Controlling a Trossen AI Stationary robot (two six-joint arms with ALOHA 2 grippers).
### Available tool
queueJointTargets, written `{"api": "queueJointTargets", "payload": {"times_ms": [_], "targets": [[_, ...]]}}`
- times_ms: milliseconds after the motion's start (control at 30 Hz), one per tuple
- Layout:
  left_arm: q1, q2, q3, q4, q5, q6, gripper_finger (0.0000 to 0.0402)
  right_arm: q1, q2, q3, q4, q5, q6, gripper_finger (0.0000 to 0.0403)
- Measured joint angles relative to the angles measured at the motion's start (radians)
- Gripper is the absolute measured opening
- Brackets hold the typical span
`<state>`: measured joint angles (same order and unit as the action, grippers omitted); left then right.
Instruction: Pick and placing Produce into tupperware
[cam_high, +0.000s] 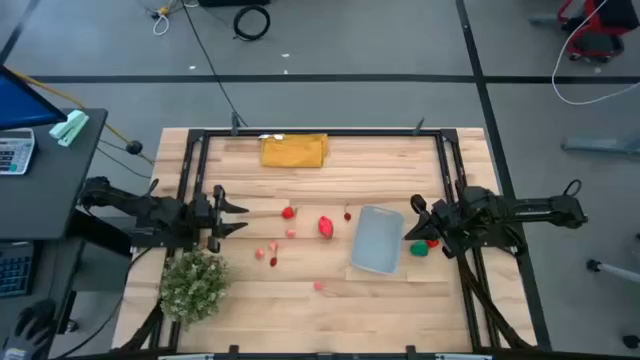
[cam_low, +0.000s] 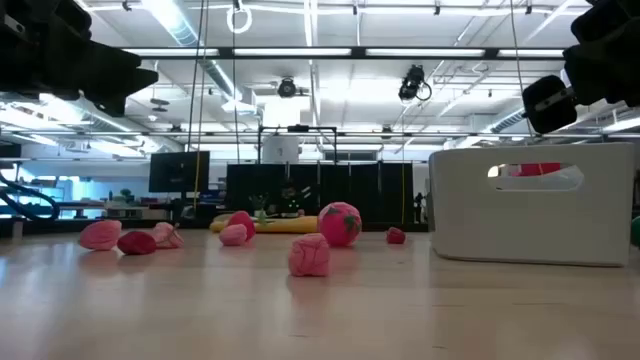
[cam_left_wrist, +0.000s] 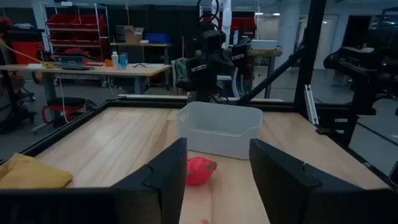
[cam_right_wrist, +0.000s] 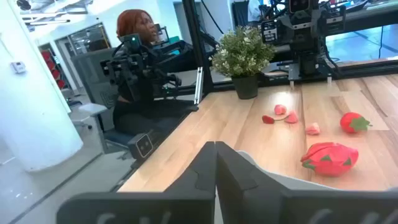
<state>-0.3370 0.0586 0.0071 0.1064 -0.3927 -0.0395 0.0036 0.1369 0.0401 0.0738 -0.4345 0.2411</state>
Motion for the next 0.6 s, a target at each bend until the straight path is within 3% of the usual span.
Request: {"api": "queueJointTargets", "payload": {"times_ms": [600], "targets": [[0.000,0.000,0.000,0.000,0.000,0.000,0.0177,0.000,0.000,0.000,0.000,0.000,0.000,0.0007]]}}
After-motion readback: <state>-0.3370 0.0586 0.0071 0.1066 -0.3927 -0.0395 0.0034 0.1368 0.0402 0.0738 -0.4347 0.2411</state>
